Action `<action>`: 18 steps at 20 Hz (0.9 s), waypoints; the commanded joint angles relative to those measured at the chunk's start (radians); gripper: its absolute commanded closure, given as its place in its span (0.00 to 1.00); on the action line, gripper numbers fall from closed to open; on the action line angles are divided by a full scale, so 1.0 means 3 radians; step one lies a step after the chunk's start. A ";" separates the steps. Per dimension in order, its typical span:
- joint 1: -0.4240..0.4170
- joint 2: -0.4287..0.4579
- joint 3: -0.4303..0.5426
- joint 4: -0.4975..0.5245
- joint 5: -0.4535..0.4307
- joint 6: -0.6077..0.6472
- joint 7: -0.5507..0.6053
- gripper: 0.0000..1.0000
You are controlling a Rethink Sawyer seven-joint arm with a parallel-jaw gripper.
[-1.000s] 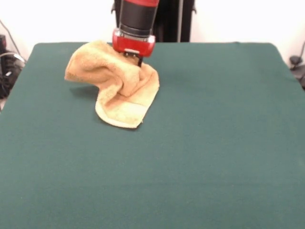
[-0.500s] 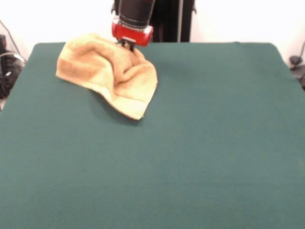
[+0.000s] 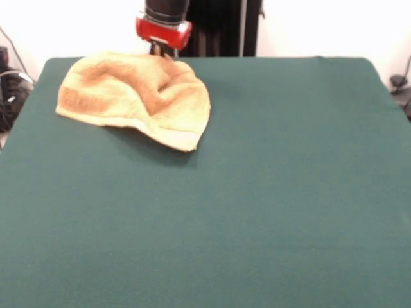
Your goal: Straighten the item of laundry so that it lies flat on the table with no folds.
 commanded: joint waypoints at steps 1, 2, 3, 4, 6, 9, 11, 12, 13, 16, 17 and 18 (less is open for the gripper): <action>-0.0310 -0.0047 -0.0065 -0.0044 -0.0237 0.0422 0.0191 1.00; -0.0375 -0.0025 -0.0005 -0.0079 -0.0398 0.0337 0.0185 0.00; -0.0459 -0.0026 0.0076 -0.0100 -0.0447 0.0351 0.0149 0.00; -0.0543 -0.0027 0.0157 -0.0121 -0.0496 0.0365 0.0113 0.00; -0.0597 -0.0008 0.0205 -0.0216 -0.0603 0.0323 0.0068 0.00; -0.0748 0.0010 0.0244 -0.0341 -0.0686 0.0340 0.0108 0.00; -0.0877 -0.0042 0.0272 -0.0334 -0.0776 0.0373 0.0120 0.00; -0.0920 -0.0095 0.0281 -0.0327 -0.0805 0.0425 0.0112 0.00; -0.0938 -0.0148 0.0296 -0.0341 -0.0825 0.0492 0.0090 0.00; -0.0852 -0.0251 0.0292 -0.0368 -0.0808 0.0648 0.0106 0.00; -0.0814 -0.0286 0.0311 -0.0320 -0.0746 0.0650 0.0195 0.00; -0.0723 -0.0339 0.0311 -0.0249 -0.0651 0.0629 0.0323 0.00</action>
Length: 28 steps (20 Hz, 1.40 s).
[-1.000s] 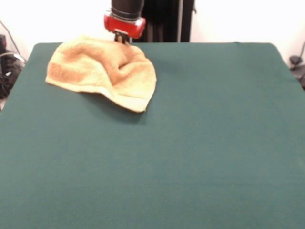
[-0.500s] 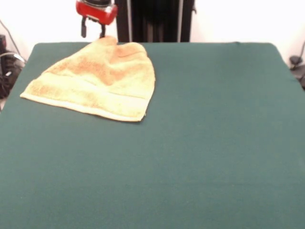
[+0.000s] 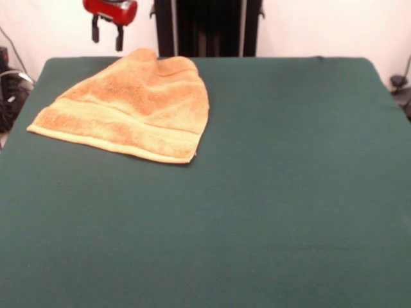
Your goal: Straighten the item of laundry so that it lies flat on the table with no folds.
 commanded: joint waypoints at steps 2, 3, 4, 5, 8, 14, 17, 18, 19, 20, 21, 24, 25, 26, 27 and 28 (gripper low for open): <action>0.0425 -0.0298 0.0445 -0.0057 0.0245 0.0413 0.0503 0.00; 0.0532 -0.0425 0.0481 0.0021 0.0358 0.0496 0.0596 0.00; 0.0705 -0.0588 0.0439 0.0021 0.0413 0.0635 0.0598 0.00; 0.0830 -0.0757 0.0417 -0.0009 0.0458 0.0839 0.0561 0.00; 0.1136 -0.1176 0.0300 -0.0239 0.0489 0.1521 0.0304 0.00; 0.0768 -0.1658 0.0996 -0.0175 0.0654 0.1865 -0.0134 0.00; 0.0617 -0.1516 0.1270 -0.0170 0.0636 0.1628 -0.0175 0.00; 0.0618 -0.1408 0.1263 -0.0229 0.0573 0.1552 -0.0141 0.00; 0.0620 -0.1284 0.1248 -0.0302 0.0484 0.1489 -0.0124 0.00; 0.0636 -0.1144 0.1207 -0.0404 0.0363 0.1441 -0.0118 0.00; 0.0652 -0.1003 0.1165 -0.0507 0.0242 0.1393 -0.0113 0.00; 0.0712 -0.0653 0.1068 -0.0744 0.0011 0.1311 -0.0075 0.00; 0.0669 -0.0596 0.1122 -0.0719 0.0029 0.1209 -0.0037 0.00; 0.0645 -0.0568 0.1154 -0.0685 0.0049 0.1139 0.0018 0.00; 0.0653 -0.0549 0.1174 -0.0673 0.0045 0.1085 0.0059 0.00; 0.0662 -0.0530 0.1193 -0.0660 0.0040 0.1032 0.0100 0.00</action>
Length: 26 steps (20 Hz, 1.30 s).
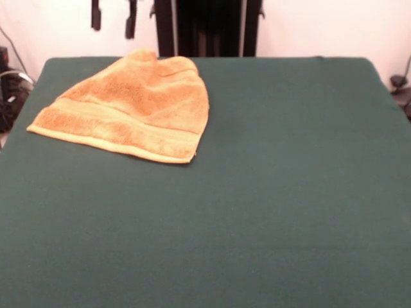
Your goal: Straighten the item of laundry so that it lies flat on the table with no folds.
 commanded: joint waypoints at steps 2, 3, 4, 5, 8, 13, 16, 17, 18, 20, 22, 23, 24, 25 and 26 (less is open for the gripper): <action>0.0085 0.0544 0.0523 -0.0120 -0.0137 -0.0347 0.0178 0.00; 0.0107 0.0527 0.0531 -0.0098 -0.0121 -0.0377 0.0218 0.00; 0.0133 0.0506 0.0527 -0.0082 -0.0101 -0.0373 0.0248 0.00; 0.0186 0.0446 0.0521 -0.0039 -0.0041 -0.0314 0.0299 0.00; 0.0362 0.0264 0.0502 0.0059 0.0117 -0.0158 0.0428 0.00; 0.0571 0.0179 0.0553 0.0175 0.0312 -0.0151 0.0594 0.00; 0.0477 0.0349 0.0693 0.0155 0.0298 -0.0394 0.0527 0.00; 0.0475 0.0363 0.0708 0.0129 0.0297 -0.0372 0.0494 0.00; 0.0487 0.0341 0.0707 0.0117 0.0297 -0.0346 0.0479 0.00; 0.0515 0.0256 0.0711 0.0084 0.0311 -0.0236 0.0444 0.00; 0.0550 0.0164 0.0723 0.0024 0.0323 -0.0048 0.0374 0.00; 0.0533 0.0152 0.0766 -0.0015 0.0330 0.0035 0.0316 0.00; 0.0533 0.0150 0.0773 -0.0049 0.0335 0.0085 0.0291 0.00; 0.0533 0.0165 0.0786 -0.0126 0.0336 0.0162 0.0243 0.00; 0.0555 0.0190 0.0757 -0.0188 0.0326 0.0192 0.0240 0.00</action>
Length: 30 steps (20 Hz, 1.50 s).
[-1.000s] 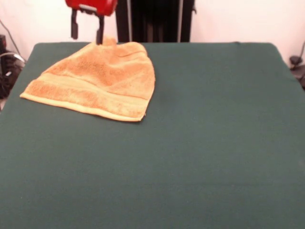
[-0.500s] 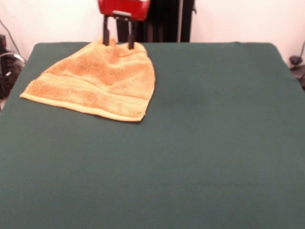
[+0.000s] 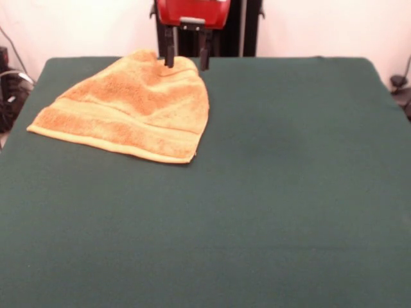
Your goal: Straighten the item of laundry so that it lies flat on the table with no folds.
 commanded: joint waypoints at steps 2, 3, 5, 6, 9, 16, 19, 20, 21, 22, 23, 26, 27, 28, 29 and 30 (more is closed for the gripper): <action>0.0158 0.0082 0.0384 -0.0250 0.0145 0.0447 0.0246 0.00; 0.0179 0.0144 0.0344 -0.0258 0.0159 0.0476 0.0289 0.00; 0.0146 0.0231 0.0386 -0.0217 0.0164 0.0310 0.0339 0.00; 0.0145 0.0255 0.0397 -0.0212 0.0166 0.0260 0.0353 0.00; 0.0130 0.0420 0.0452 -0.0246 0.0160 0.0033 0.0400 0.00; 0.0218 0.1141 0.0237 -0.0446 0.0073 -0.0445 0.0558 0.00; 0.0187 0.1339 0.0264 -0.0495 0.0087 -0.0601 0.0582 0.00; 0.0209 0.1376 0.0239 -0.0499 0.0087 -0.0658 0.0601 0.00; 0.0232 0.1420 0.0213 -0.0523 0.0093 -0.0689 0.0610 0.00; 0.0259 0.1462 0.0176 -0.0555 0.0098 -0.0709 0.0608 0.00; 0.0235 0.1575 0.0186 -0.0598 0.0094 -0.0783 0.0601 0.00; 0.0200 0.1720 0.0199 -0.0713 0.0081 -0.0853 0.0532 0.00; 0.0211 0.1752 0.0187 -0.0767 0.0084 -0.0869 0.0515 0.00; 0.0245 0.1753 0.0141 -0.0785 0.0093 -0.0868 0.0510 0.00; 0.0253 0.1772 0.0125 -0.0805 0.0089 -0.0890 0.0504 0.00; 0.0261 0.1791 0.0109 -0.0824 0.0085 -0.0911 0.0497 0.00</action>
